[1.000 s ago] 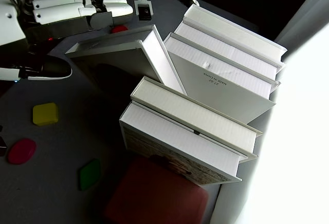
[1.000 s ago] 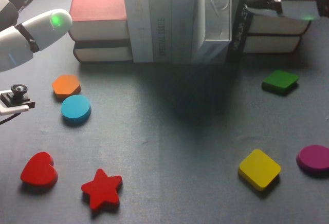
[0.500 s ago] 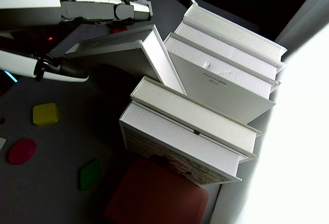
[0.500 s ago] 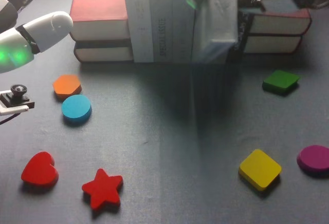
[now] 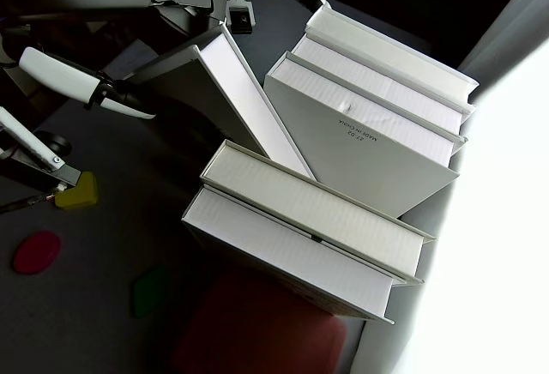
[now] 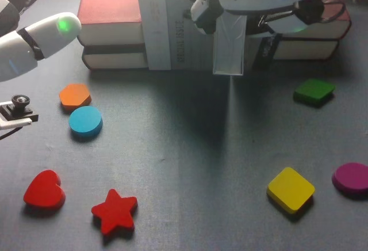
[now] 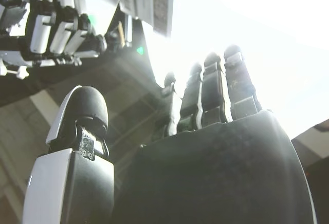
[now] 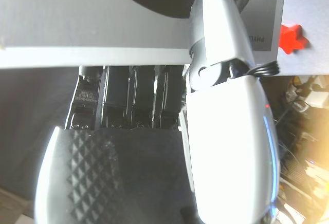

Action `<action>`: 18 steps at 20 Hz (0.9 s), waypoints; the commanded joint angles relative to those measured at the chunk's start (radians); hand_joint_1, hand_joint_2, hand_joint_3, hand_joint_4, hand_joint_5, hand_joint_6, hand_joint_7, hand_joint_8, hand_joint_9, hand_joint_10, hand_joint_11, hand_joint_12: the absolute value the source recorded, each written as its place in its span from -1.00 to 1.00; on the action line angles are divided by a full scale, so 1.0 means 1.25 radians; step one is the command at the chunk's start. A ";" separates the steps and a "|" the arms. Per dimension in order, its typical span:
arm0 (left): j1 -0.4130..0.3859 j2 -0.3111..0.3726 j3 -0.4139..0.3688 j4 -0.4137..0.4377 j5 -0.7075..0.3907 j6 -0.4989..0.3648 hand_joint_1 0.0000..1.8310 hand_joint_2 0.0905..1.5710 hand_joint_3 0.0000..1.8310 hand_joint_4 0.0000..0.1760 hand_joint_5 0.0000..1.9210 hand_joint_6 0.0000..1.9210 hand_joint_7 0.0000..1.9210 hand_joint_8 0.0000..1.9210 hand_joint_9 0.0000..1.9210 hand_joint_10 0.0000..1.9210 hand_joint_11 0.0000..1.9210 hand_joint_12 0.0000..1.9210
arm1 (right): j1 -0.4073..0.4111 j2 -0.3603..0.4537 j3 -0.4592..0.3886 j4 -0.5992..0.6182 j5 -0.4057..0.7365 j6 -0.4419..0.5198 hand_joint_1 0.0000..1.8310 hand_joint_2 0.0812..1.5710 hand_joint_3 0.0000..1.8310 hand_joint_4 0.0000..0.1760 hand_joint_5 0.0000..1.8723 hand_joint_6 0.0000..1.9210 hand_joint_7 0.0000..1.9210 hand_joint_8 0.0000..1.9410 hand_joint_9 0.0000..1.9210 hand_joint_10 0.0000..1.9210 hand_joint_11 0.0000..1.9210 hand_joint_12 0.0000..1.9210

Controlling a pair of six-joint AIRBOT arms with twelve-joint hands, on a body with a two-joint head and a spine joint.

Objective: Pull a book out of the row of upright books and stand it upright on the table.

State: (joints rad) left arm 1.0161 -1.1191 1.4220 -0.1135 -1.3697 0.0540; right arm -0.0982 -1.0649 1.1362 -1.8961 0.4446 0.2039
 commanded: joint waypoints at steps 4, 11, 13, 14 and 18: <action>-0.004 -0.001 0.004 -0.021 -0.099 -0.008 -0.84 0.72 -1.00 0.20 -0.94 -1.00 -1.00 -1.00 -1.00 -1.00 -1.00 -1.00 | 0.025 0.038 -0.030 0.093 0.025 -0.030 0.33 0.41 -1.00 -1.00 0.10 0.01 -0.09 0.20 -0.38 0.40 -0.94 0.97; -0.001 -0.001 0.004 -0.025 -0.104 -0.008 -0.87 0.71 -1.00 0.41 -0.98 -1.00 -1.00 -1.00 -1.00 -1.00 -1.00 -1.00 | 0.053 0.108 -0.070 0.143 0.091 -0.038 0.22 0.39 -1.00 -1.00 0.04 0.04 -0.41 0.20 -0.75 0.70 -0.72 1.00; -0.001 -0.001 0.004 -0.025 -0.104 -0.008 -0.89 0.72 -1.00 0.03 -0.98 -1.00 -1.00 -1.00 -1.00 -1.00 -1.00 -1.00 | 0.059 0.125 -0.078 0.158 0.119 -0.037 0.12 0.46 -0.99 -0.57 -0.08 0.22 -0.53 0.25 -0.88 0.76 -0.76 1.00; -0.001 -0.001 0.004 -0.025 -0.104 -0.008 -0.85 0.71 -1.00 -0.03 -0.99 -1.00 -1.00 -1.00 -1.00 -1.00 -1.00 -1.00 | 0.062 0.133 -0.083 0.162 0.134 -0.037 0.17 0.43 -1.00 -1.00 -0.01 0.13 -0.54 0.26 -0.88 0.77 -0.77 1.00; 0.002 -0.002 0.005 -0.029 -0.104 -0.008 -0.75 0.70 -1.00 0.01 -1.00 -1.00 -1.00 -1.00 -1.00 -1.00 -1.00 -1.00 | 0.071 0.166 -0.099 0.186 0.171 -0.037 0.18 0.41 -1.00 -1.00 0.02 0.09 -0.55 0.26 -0.88 0.76 -0.77 1.00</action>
State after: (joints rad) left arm 1.0248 -1.1191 1.4223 -0.1192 -1.3827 0.0513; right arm -0.0288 -0.8585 1.0111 -1.7348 0.6651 0.1616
